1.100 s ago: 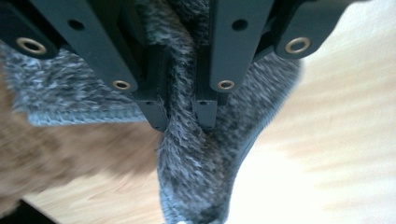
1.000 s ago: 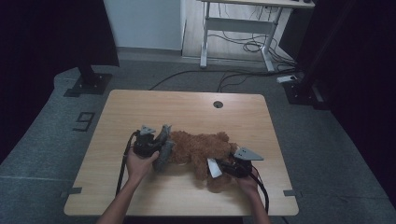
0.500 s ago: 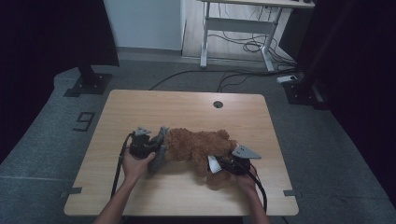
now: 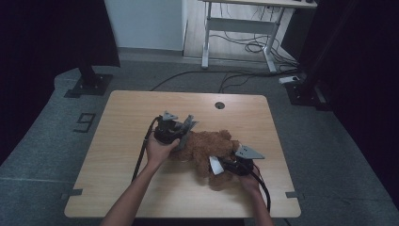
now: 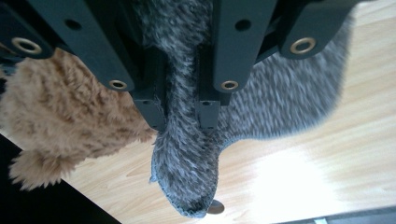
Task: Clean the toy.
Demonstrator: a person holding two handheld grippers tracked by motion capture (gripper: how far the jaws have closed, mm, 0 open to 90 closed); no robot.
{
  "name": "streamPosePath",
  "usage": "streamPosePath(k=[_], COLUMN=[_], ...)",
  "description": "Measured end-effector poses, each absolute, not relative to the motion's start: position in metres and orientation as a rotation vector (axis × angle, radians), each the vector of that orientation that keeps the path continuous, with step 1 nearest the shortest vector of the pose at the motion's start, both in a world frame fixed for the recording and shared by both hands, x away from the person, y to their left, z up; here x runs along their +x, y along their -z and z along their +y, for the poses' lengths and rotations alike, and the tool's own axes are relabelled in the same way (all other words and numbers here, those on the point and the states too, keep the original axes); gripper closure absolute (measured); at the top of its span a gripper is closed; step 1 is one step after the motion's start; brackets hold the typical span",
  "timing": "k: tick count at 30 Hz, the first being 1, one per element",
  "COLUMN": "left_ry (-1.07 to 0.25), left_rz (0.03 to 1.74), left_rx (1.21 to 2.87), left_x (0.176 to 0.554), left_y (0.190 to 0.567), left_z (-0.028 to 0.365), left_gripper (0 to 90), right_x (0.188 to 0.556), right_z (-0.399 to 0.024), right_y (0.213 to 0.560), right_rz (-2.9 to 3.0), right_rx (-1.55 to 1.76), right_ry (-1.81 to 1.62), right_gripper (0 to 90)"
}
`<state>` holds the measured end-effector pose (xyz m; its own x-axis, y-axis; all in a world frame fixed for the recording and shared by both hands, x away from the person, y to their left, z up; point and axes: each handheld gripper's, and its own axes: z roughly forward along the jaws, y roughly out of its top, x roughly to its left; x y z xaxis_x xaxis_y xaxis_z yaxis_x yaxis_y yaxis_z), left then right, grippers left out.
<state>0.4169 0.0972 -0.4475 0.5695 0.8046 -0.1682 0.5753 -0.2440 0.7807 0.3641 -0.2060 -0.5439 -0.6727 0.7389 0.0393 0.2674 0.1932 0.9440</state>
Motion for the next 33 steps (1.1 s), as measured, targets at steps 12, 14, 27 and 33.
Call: streamPosePath(k=[12, 14, 27, 33], left_ry=[-0.362, -0.364, -0.305, -0.237], left_rz=[1.083, 1.069, 1.023, 1.031], left_rx=[1.861, 1.853, 1.832, 1.793], left_x=[0.378, 0.372, 0.346, 0.342], left_y=[0.47, 0.473, 0.481, 0.464], left_z=[0.114, 0.115, 0.125, 0.128], left_gripper=[77.8, 77.9, 78.1, 77.9], right_x=[0.353, 0.353, 0.36, 0.349], right_z=[-0.221, -0.224, -0.198, -0.196], right_y=[0.523, 0.518, 0.522, 0.527], right_rz=[2.018, 1.998, 2.183, 2.172], right_rx=[1.105, 1.131, 1.155, 1.081], right_ry=[-1.583, -1.622, -1.571, -1.521], right_gripper=[17.0, 13.8, 31.6, 45.7])
